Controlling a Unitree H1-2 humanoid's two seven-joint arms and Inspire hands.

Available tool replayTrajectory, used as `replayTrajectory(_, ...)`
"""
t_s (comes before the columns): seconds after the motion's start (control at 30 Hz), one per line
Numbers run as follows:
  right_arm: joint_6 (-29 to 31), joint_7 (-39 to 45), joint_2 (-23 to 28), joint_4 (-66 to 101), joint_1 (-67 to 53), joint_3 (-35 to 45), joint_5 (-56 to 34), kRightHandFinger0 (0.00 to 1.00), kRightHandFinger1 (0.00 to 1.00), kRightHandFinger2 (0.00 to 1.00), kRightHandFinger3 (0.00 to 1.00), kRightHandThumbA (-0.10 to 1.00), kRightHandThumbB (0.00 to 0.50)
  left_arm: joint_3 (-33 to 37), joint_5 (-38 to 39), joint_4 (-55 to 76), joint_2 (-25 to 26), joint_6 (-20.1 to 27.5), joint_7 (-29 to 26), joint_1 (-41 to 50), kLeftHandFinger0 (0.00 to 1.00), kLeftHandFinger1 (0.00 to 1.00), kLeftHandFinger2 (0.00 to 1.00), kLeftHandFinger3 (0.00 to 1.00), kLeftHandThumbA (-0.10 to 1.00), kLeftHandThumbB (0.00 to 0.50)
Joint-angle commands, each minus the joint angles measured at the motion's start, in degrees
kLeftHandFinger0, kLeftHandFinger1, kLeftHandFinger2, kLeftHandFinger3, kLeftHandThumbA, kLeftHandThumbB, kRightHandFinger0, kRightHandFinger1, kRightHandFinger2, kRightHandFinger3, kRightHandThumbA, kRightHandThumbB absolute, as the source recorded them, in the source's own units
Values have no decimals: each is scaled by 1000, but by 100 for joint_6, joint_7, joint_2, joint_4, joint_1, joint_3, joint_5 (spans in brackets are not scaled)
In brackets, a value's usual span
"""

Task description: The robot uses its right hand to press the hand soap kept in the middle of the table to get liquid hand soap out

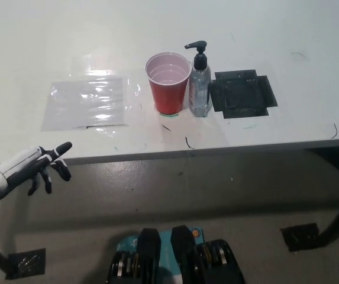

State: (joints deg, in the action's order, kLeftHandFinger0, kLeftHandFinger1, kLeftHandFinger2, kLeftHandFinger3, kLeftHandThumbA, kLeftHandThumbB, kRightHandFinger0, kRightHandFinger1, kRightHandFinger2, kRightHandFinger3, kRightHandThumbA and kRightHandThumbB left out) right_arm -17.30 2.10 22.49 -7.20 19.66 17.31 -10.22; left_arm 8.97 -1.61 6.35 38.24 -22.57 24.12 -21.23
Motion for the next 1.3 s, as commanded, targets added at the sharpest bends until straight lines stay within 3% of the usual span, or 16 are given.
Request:
replayTrajectory(0.0, -38, 259, 606, 409, 711, -208, 201, 779, 821, 896, 1000, 1000, 329, -79, -68, 165, 137, -99, 118, -61, 148, 299, 500, 757, 1000, 222)
replayTrajectory(0.1, -192, 344, 798, 424, 1161, -396, 216, 857, 874, 934, 1000, 1000, 305, -59, -85, 145, 159, -86, 186, -116, 129, 287, 504, 760, 1000, 225)
replayTrajectory(0.3, -382, 413, 990, 492, 2214, -1097, 651, 925, 971, 982, 1000, 1000, 357, -90, -114, 168, 130, -82, 193, -94, 149, 295, 496, 741, 1000, 197)
replayTrajectory(0.33, -371, 569, 1034, 421, 2561, -1433, 848, 1000, 1000, 1000, 1000, 1000, 328, -77, -109, 122, 126, -52, 227, -136, 144, 288, 482, 734, 1000, 201)
replayTrajectory(0.47, 37, 791, 967, -46, 3022, -1933, 1018, 1000, 1000, 1000, 1000, 1000, 319, -79, -135, 128, 112, -113, 251, -158, 118, 277, 488, 733, 1000, 239)
replayTrajectory(0.53, 163, 832, 915, -203, 3199, -2176, 1158, 1000, 1000, 1000, 1000, 1000, 303, -79, -148, 131, 112, -98, 259, -158, 120, 281, 493, 731, 1000, 228)
replayTrajectory(0.57, 238, 879, 848, -355, 3412, -2473, 1380, 1000, 1000, 1000, 1000, 1000, 355, -85, -125, 121, 110, -106, 282, -157, 137, 290, 500, 736, 1000, 214)
replayTrajectory(0.7, 228, 929, 773, -632, 3681, -2852, 1612, 1000, 1000, 1000, 1000, 1000, 369, -68, -150, 118, 105, -126, 325, -178, 148, 295, 502, 761, 1000, 206)
replayTrajectory(0.73, 277, 936, 677, -840, 3861, -3039, 1766, 1000, 1000, 1000, 1000, 1000, 411, -97, -115, 134, 88, -143, 324, -170, 128, 281, 496, 758, 1000, 207)
replayTrajectory(0.77, 251, 931, 671, -811, 3875, -3072, 1799, 1000, 1000, 1000, 1000, 1000, 416, -91, -121, 138, 82, -156, 328, -183, 125, 280, 493, 755, 1000, 212)
replayTrajectory(0.97, 302, 919, 363, -853, 4171, -3426, 2120, 1000, 1000, 1000, 1000, 1000, 408, -73, -193, 159, 89, -165, 346, -208, 162, 308, 509, 749, 1000, 182)
replayTrajectory(1.13, 81, 1029, 138, -881, 4265, -3561, 2263, 1000, 1000, 1000, 1000, 1000, 409, -70, -178, 120, 80, -122, 369, -223, 161, 302, 494, 747, 1000, 196)
replayTrajectory(1.2, 116, 1179, 135, -901, 4351, -3793, 2518, 1000, 1000, 1000, 1000, 1000, 342, -70, -172, 85, 80, -85, 379, -224, 151, 298, 492, 751, 1000, 194)
replayTrajectory(1.23, 118, 1198, 140, -894, 4362, -3832, 2569, 1000, 1000, 1000, 1000, 1000, 341, -72, -167, 80, 79, -83, 382, -224, 150, 298, 492, 751, 1000, 194)
replayTrajectory(1.27, -20, 1244, 90, -835, 4383, -3878, 2594, 1000, 1000, 1000, 1000, 1000, 370, -78, -162, 113, 81, -121, 383, -219, 151, 301, 493, 753, 1000, 189)
